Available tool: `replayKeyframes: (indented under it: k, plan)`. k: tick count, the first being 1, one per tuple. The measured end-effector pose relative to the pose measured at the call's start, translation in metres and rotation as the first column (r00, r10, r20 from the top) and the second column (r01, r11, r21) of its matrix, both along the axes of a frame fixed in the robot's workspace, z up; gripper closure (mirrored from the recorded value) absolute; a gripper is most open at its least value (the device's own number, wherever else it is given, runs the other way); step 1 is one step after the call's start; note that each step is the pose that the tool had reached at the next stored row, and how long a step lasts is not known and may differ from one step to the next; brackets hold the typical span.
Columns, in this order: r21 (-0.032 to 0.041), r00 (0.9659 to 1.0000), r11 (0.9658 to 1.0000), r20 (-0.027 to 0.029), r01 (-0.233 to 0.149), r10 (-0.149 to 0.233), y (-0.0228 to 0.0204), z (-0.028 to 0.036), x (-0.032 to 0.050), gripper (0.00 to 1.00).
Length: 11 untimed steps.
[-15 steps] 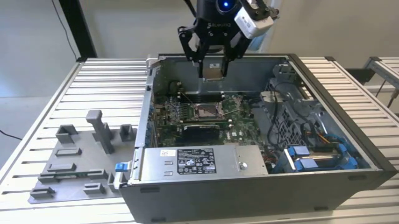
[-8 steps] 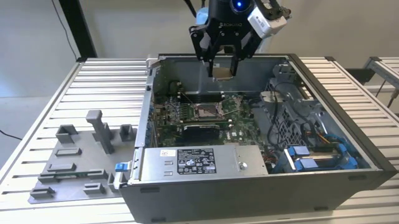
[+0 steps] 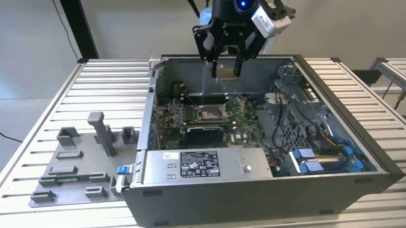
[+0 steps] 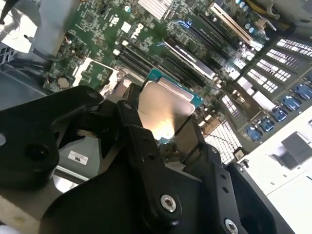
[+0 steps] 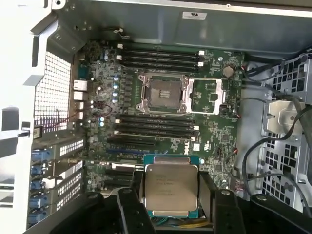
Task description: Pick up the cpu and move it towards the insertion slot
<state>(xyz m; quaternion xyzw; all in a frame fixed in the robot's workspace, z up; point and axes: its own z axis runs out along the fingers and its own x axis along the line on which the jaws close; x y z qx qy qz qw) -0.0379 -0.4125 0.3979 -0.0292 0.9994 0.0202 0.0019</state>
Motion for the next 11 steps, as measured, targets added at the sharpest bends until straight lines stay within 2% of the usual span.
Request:
replayKeyframes:
  k: [6, 11]
  plan:
    - [0.0000, 0.9996, 0.9996, 0.0000, 0.027, -0.027, 0.0032, -0.0012, 0.0000, 1.00]
    - [-0.0001, 0.9991, 0.9991, 0.0000, 0.043, -0.043, 0.0080, -0.0025, 0.0000, 1.00]
